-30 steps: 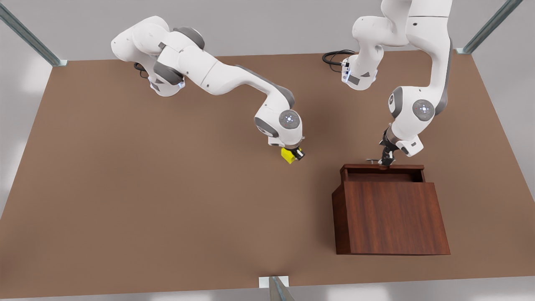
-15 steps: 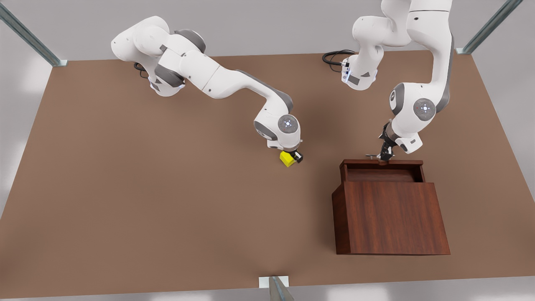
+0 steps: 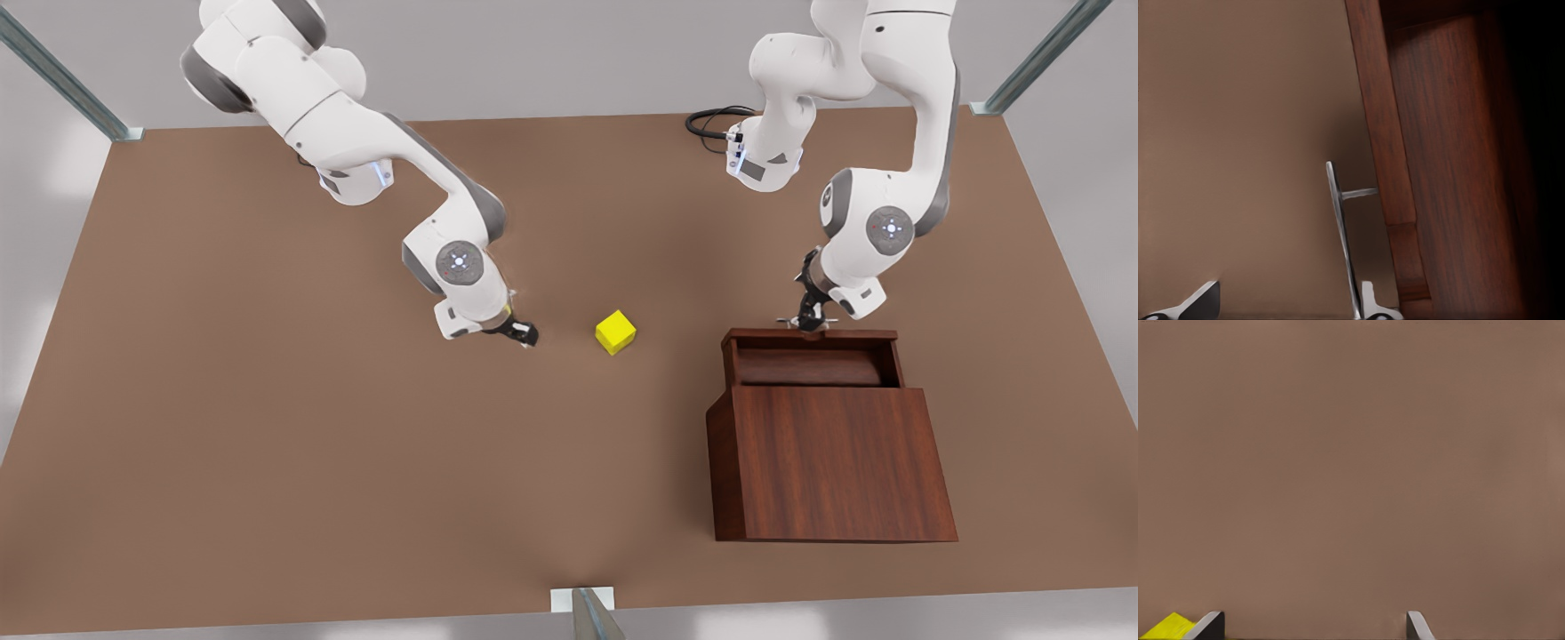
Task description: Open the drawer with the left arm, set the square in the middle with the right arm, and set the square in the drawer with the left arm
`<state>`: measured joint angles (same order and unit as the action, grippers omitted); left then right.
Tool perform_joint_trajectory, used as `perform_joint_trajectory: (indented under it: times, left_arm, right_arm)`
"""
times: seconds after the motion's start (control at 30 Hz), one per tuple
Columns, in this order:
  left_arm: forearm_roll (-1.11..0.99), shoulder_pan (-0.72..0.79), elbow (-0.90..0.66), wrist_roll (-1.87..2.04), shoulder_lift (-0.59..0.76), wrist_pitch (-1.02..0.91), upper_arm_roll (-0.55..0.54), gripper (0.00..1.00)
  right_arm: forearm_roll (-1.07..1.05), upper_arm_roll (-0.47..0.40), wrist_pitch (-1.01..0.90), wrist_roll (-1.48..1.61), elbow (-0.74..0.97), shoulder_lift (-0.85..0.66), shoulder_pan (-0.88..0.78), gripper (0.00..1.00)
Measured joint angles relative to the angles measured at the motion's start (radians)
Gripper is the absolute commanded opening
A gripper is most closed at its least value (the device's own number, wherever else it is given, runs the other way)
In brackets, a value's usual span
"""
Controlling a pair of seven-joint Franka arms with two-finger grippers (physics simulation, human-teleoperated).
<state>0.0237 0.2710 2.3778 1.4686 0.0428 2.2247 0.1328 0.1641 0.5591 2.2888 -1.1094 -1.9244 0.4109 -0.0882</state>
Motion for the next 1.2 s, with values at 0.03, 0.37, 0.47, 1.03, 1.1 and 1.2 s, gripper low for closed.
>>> perform_joint_trajectory:
  times: [0.03,0.37,0.47,1.03,1.1,1.2]
  left_arm:
    - [0.0,0.01,0.001,0.009,0.004,-0.004,0.001,1.0]
    - [-0.001,0.103,-0.181,0.193,0.049,-0.169,-0.032,1.0]
    - [0.015,-0.014,-0.694,0.127,-0.18,-0.401,-0.269,1.0]
    - [-0.091,0.135,-0.471,-1.549,-0.493,0.091,-0.473,1.0]
    - [-0.091,0.137,-0.471,-1.561,-0.514,0.104,-0.473,1.0]
    - [-0.114,0.135,-0.471,-1.682,-0.538,0.119,-0.46,1.0]
  right_arm:
    - [0.0,0.001,-0.005,0.07,-0.05,-0.037,0.052,1.0]
    - [-0.075,-0.002,-0.501,0.843,0.207,-0.23,0.465,1.0]
    - [-0.077,-0.004,-0.61,1.099,0.343,-0.222,0.496,1.0]
    - [-0.077,-0.004,-0.568,1.143,0.332,-0.211,0.517,1.0]
    - [-0.077,-0.003,-0.569,1.145,0.332,-0.212,0.523,1.0]
    - [-0.077,-0.002,-0.57,1.145,0.332,-0.211,0.53,1.0]
